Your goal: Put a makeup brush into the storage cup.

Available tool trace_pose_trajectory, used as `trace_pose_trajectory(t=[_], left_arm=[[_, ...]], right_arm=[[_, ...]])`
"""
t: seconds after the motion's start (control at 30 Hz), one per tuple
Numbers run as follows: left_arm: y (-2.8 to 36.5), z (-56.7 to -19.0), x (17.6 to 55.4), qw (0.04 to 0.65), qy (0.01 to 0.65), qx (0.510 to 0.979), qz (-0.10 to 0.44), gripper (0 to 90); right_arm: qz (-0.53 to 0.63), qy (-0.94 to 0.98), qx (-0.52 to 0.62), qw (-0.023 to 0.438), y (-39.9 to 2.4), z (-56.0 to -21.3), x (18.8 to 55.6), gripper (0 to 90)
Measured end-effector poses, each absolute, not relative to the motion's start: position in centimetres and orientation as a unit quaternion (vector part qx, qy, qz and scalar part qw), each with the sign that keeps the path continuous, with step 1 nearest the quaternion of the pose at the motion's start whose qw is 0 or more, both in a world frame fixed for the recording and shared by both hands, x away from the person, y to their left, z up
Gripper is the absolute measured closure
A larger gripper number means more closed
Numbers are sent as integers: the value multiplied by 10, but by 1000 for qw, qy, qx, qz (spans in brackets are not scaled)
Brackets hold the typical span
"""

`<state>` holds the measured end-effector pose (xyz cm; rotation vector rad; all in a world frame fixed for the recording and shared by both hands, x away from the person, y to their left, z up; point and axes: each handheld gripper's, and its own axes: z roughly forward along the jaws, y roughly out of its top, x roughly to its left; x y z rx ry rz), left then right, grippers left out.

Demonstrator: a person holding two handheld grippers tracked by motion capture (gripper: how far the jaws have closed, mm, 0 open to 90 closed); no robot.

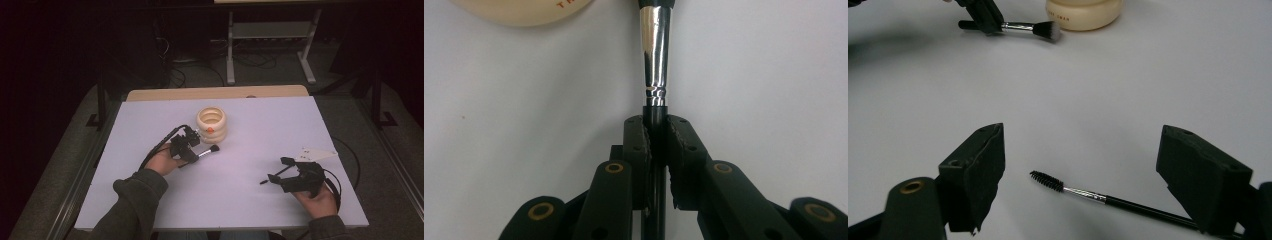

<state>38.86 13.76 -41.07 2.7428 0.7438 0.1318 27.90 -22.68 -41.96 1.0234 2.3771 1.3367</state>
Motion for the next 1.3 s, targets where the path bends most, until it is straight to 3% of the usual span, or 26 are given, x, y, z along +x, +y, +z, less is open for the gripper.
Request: trace_pose_trajectory(t=[0.77, 1.3], left_arm=[[168, -389, 358, 245, 257, 934, 37, 799], [183, -371, 328, 338, 243, 908, 37, 799]], right_arm=[[462, 816, 333, 97, -208, -412, 276, 198], [463, 832, 302, 46, -176, -397, 280, 215]])
